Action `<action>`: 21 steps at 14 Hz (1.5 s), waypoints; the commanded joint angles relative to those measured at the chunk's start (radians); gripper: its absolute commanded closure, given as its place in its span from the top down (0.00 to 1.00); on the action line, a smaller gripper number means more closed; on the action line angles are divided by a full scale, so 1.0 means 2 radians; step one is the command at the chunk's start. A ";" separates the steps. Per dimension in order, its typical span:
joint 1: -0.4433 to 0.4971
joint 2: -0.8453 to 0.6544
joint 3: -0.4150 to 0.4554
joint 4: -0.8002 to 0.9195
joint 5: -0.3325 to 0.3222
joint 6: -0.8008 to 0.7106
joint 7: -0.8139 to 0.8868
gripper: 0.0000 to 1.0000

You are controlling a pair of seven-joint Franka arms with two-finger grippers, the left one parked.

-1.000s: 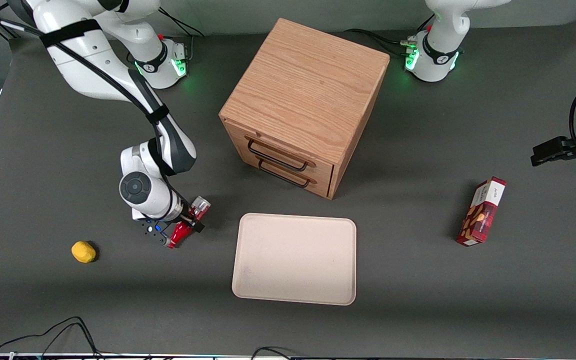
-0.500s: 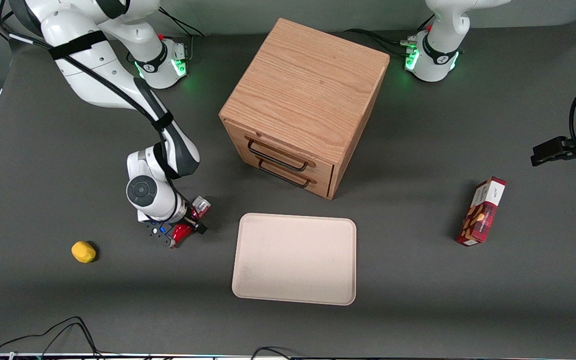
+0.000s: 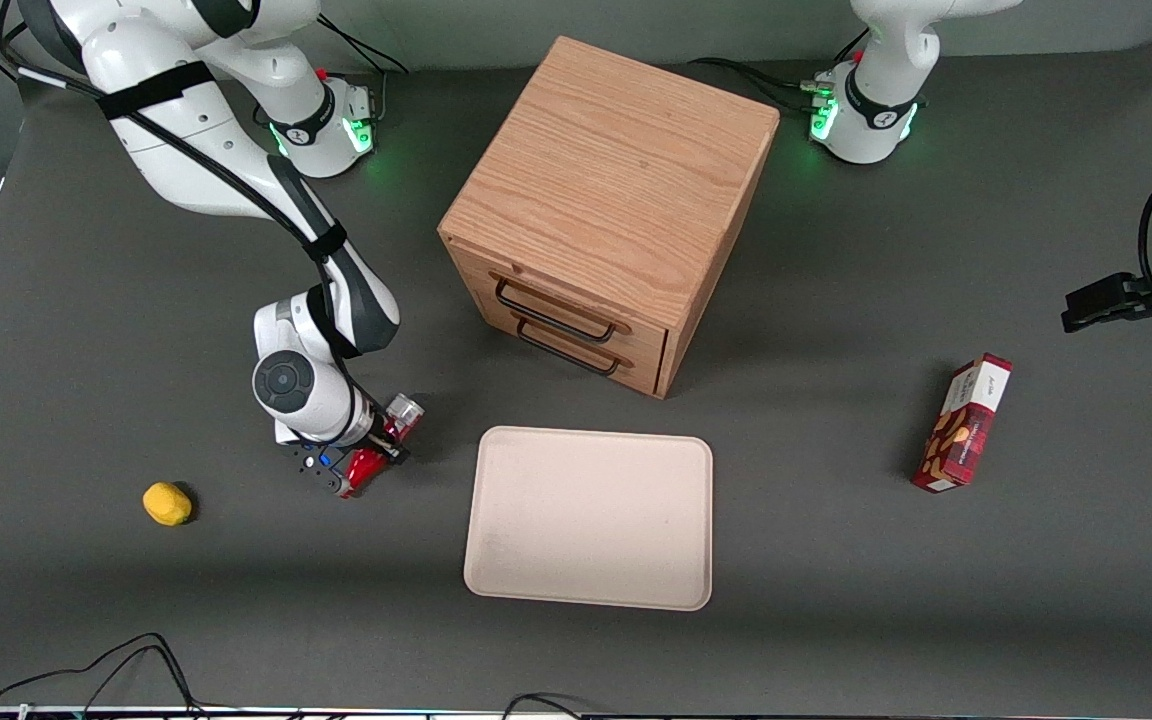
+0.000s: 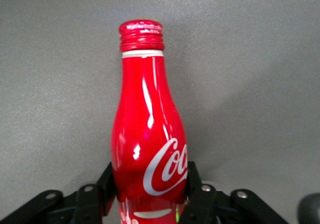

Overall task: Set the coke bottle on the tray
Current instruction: 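Lift the bottle with the right gripper and tilt it upright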

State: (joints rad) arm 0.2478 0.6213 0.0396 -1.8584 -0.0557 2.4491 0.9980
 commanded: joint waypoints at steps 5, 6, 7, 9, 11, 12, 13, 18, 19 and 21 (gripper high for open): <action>0.003 -0.004 -0.001 0.001 -0.012 0.003 0.016 0.00; 0.002 -0.011 -0.001 0.002 -0.012 -0.003 0.016 0.00; -0.001 -0.027 -0.001 0.002 -0.011 -0.015 0.015 0.00; -0.004 -0.067 -0.001 0.003 -0.010 -0.075 0.012 0.00; -0.006 -0.110 -0.001 0.008 -0.005 -0.131 0.006 0.00; -0.007 -0.130 -0.001 0.014 -0.002 -0.151 0.001 0.00; -0.010 -0.146 -0.001 0.023 0.008 -0.180 0.000 0.00; -0.021 -0.195 -0.002 0.158 0.036 -0.385 -0.050 0.00; -0.021 -0.194 -0.003 0.193 0.036 -0.426 -0.066 0.00; -0.021 -0.190 -0.004 0.243 0.035 -0.470 -0.086 0.00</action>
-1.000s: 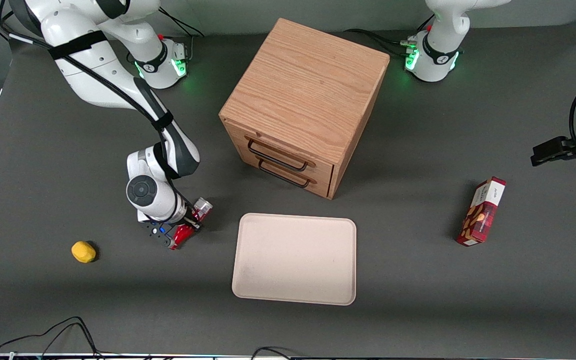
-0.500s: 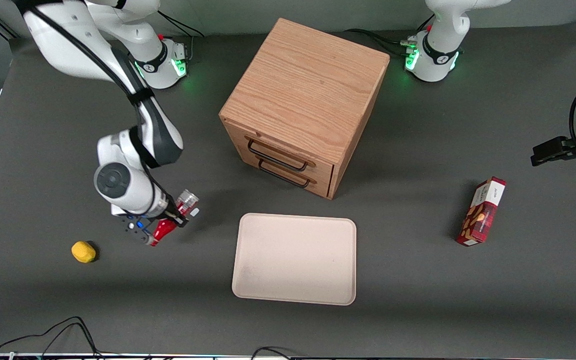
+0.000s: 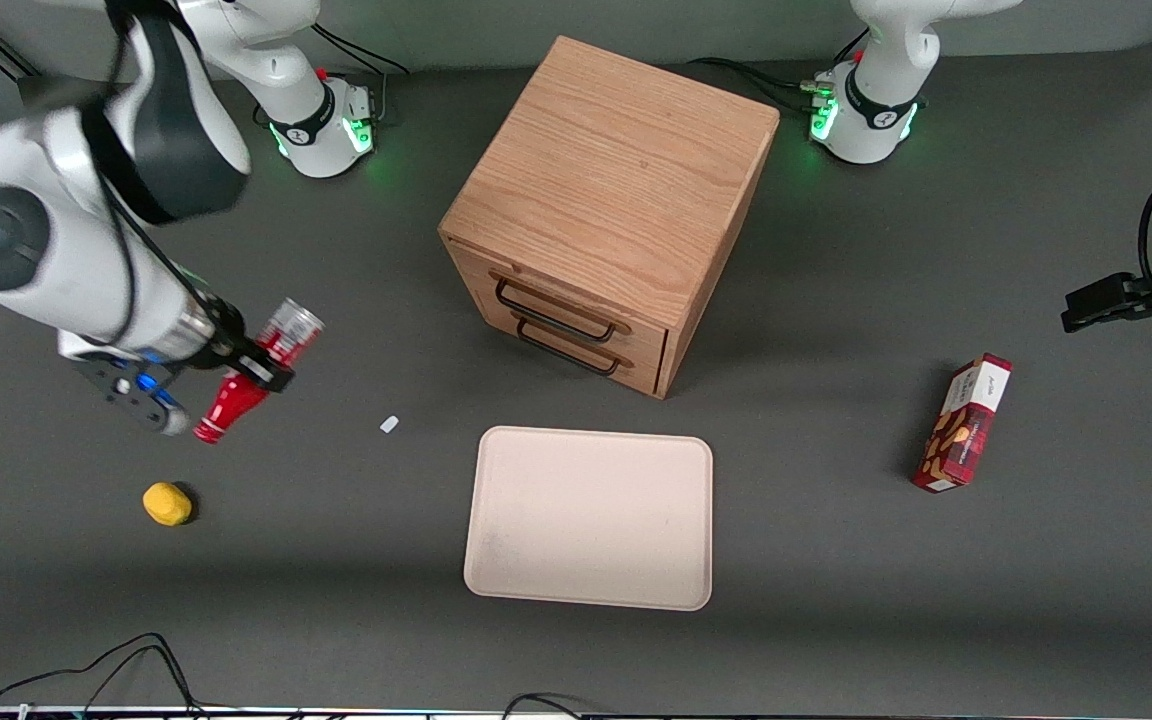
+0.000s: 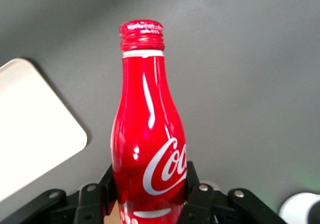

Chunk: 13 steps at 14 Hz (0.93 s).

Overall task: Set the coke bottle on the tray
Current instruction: 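Lift the bottle with the right gripper and tilt it upright, then carry the upright bottle with the right gripper over the cream tray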

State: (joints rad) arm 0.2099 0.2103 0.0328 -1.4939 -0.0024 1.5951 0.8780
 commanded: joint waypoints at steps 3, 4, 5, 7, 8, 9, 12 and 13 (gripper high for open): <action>0.002 0.056 -0.003 0.115 0.005 -0.055 -0.027 0.00; 0.005 0.090 -0.003 0.152 0.006 -0.055 -0.025 0.00; 0.011 0.138 0.000 0.206 0.007 -0.056 -0.022 0.00; 0.036 0.227 -0.003 0.290 0.007 -0.054 -0.020 0.00; 0.051 0.257 -0.006 0.309 0.007 -0.045 -0.020 0.00; 0.059 0.283 -0.006 0.315 0.007 -0.016 -0.022 0.00; 0.081 0.336 -0.005 0.314 0.006 0.083 -0.070 0.00; 0.093 0.356 -0.006 0.314 0.005 0.116 -0.073 0.00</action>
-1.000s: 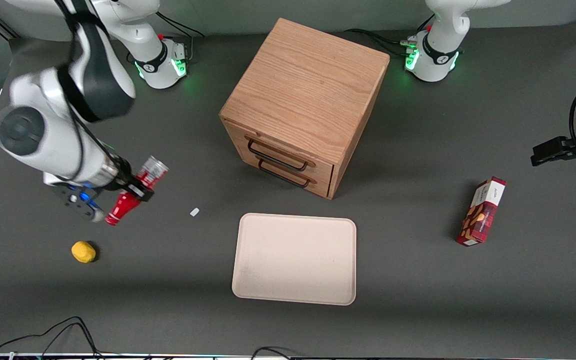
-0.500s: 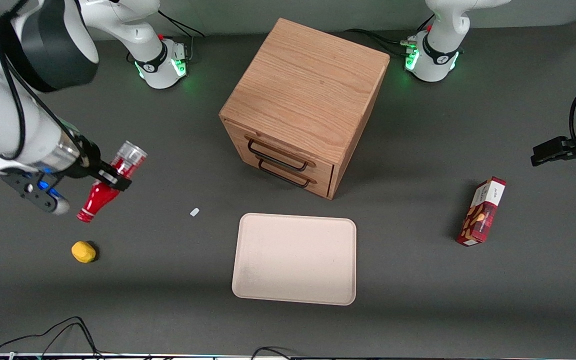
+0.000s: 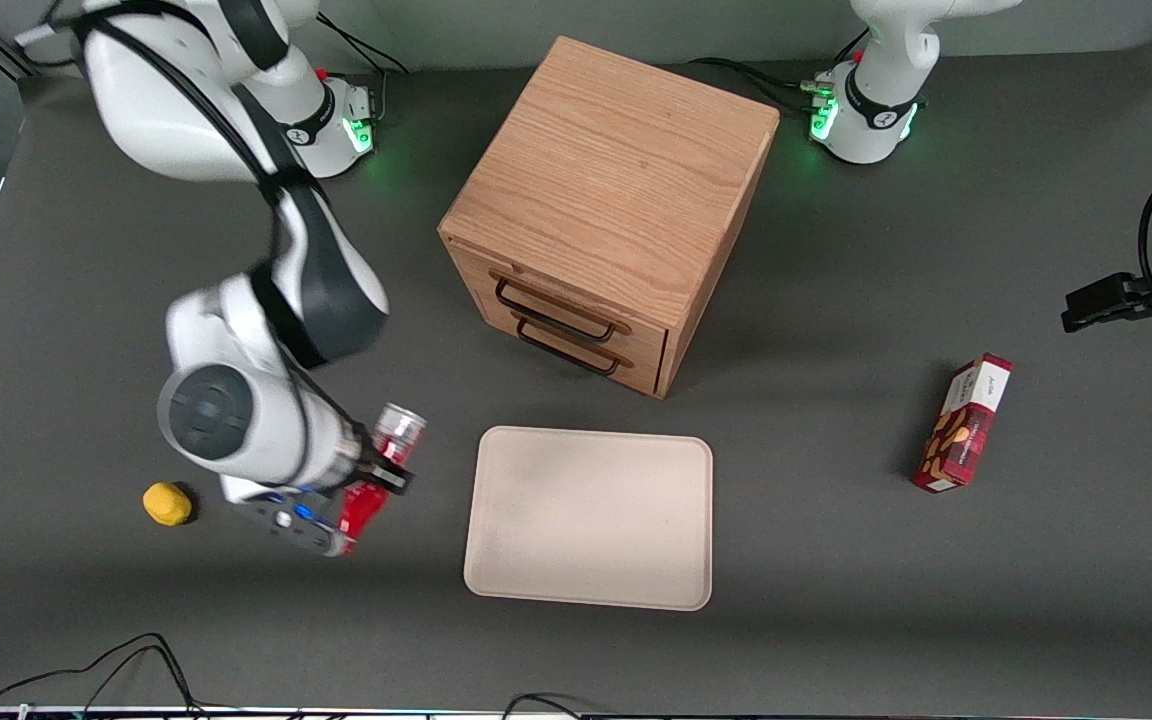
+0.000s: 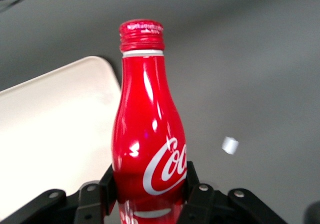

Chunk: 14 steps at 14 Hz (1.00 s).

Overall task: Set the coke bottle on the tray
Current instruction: 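Carry the upright bottle with the right gripper over the cream tray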

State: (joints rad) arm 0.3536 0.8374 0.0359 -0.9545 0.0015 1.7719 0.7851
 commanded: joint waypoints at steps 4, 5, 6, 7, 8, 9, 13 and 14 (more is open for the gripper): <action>0.042 0.097 -0.006 0.044 0.002 0.087 -0.079 0.00; 0.043 0.106 -0.006 0.044 0.002 0.097 -0.079 0.00; 0.044 0.111 -0.006 0.044 0.002 0.103 -0.077 0.00; 0.049 0.118 -0.007 0.045 0.002 0.107 -0.077 0.00; 0.054 0.123 -0.008 0.044 0.001 0.113 -0.077 0.00; 0.055 0.130 -0.012 0.044 0.001 0.116 -0.079 0.00; 0.063 0.145 -0.021 0.043 -0.005 0.130 -0.083 0.00; 0.063 0.146 -0.022 0.042 -0.005 0.130 -0.090 0.00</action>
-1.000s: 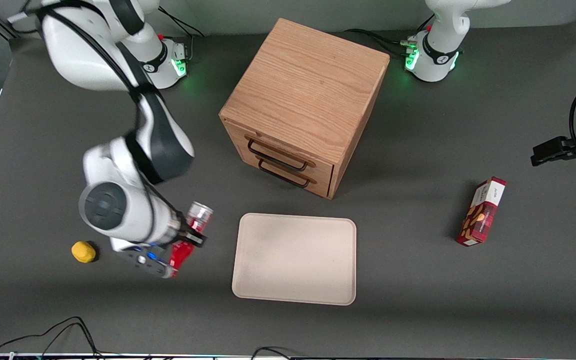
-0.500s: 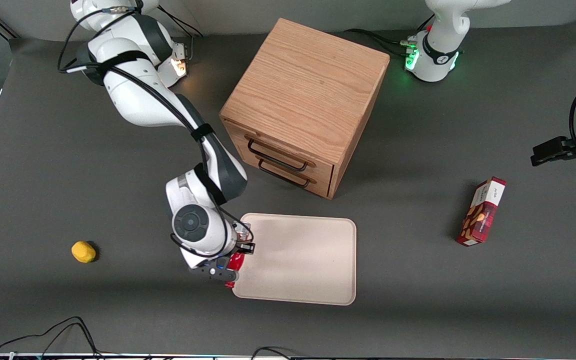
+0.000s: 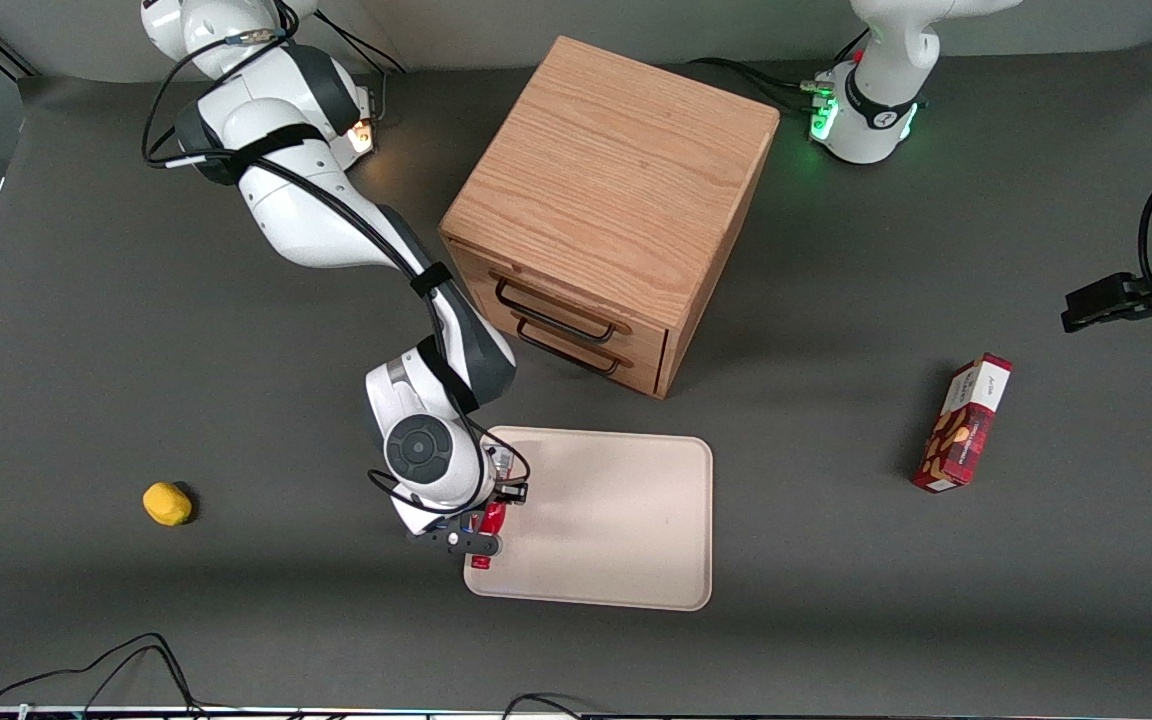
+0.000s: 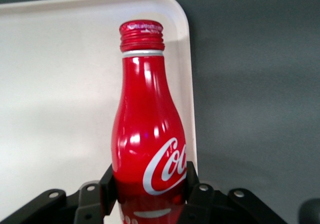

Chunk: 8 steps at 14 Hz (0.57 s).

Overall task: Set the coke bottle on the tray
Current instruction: 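Lower the bottle onto the tray and open the right gripper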

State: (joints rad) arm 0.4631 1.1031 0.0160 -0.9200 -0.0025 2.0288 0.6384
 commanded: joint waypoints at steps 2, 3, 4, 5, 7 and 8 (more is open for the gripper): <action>0.009 0.012 -0.015 0.024 -0.006 0.001 -0.017 0.00; 0.009 0.012 -0.016 0.024 -0.006 0.001 -0.017 0.00; 0.009 0.012 -0.016 0.024 -0.006 0.001 -0.017 0.19; 0.009 0.012 -0.016 0.024 -0.006 0.001 -0.016 0.54; 0.011 0.012 -0.017 0.023 -0.007 0.000 -0.012 1.00; 0.012 0.012 -0.017 0.023 -0.009 0.000 -0.011 1.00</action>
State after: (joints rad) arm 0.4691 1.1134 -0.0025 -0.9125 -0.0076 2.0371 0.6215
